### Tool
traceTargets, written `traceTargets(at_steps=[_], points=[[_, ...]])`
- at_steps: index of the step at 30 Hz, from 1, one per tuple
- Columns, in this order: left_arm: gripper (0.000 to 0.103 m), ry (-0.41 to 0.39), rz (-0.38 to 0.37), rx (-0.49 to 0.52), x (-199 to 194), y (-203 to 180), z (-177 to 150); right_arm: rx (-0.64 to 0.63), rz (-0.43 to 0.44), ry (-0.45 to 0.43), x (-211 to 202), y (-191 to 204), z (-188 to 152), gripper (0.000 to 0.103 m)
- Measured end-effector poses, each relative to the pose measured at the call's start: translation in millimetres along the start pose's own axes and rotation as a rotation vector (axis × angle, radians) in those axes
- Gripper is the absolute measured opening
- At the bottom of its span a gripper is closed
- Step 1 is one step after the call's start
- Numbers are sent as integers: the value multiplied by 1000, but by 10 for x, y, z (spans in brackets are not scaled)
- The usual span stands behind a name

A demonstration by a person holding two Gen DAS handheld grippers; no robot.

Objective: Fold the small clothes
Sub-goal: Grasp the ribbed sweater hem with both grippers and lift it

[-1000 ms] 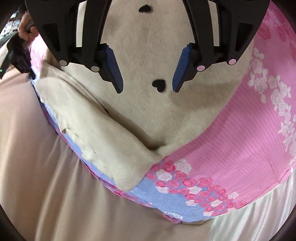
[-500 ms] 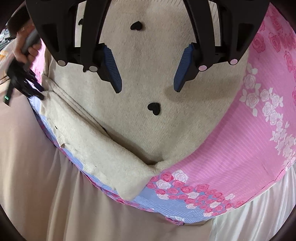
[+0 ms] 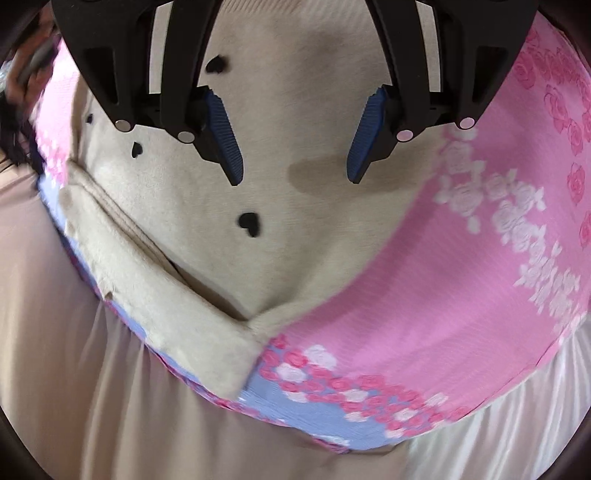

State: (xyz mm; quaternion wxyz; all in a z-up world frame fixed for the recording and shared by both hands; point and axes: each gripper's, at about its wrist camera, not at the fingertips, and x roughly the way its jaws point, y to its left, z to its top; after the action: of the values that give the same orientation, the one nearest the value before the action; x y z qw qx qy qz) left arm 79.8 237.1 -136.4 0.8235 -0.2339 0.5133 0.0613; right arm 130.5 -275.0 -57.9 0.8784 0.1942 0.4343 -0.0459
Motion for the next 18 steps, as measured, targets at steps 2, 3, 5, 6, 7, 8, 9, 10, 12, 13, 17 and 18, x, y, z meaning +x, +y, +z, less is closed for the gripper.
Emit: traceTargets(at_steps=[2,3,5,6,7,8,9,10,12,13,17,18], points=[[57,9,6,-25,-90,199,-18,31,1,32,-334,-272,-303,36],[57,10,3,-27,-130,263,-44,36,1,55,-445,-384,-442,37],[58,23,17,-22,-198,393,-124,47,-4,127,-665,-615,-878,39],[58,46,21,-18,-214,464,-187,49,-6,165,-711,-669,-1063,39],[59,74,19,-21,-220,523,-252,53,-11,206,-794,-730,-1304,39],[59,102,12,-31,-223,583,-322,67,-10,229,-863,-773,-1475,40],[62,125,4,-41,-220,624,-370,91,-2,252,-900,-810,-1650,42],[64,155,-1,-53,-209,668,-429,116,7,282,-921,-834,-1843,42],[66,168,-27,-67,-251,746,-553,148,25,327,-910,-823,-2102,42],[70,180,-23,-61,-265,744,-587,157,47,344,-877,-781,-2208,42],[73,208,-32,-45,-292,762,-699,128,65,330,-836,-564,-2331,49],[73,206,-28,-31,-294,747,-714,125,70,320,-819,-531,-2327,45]])
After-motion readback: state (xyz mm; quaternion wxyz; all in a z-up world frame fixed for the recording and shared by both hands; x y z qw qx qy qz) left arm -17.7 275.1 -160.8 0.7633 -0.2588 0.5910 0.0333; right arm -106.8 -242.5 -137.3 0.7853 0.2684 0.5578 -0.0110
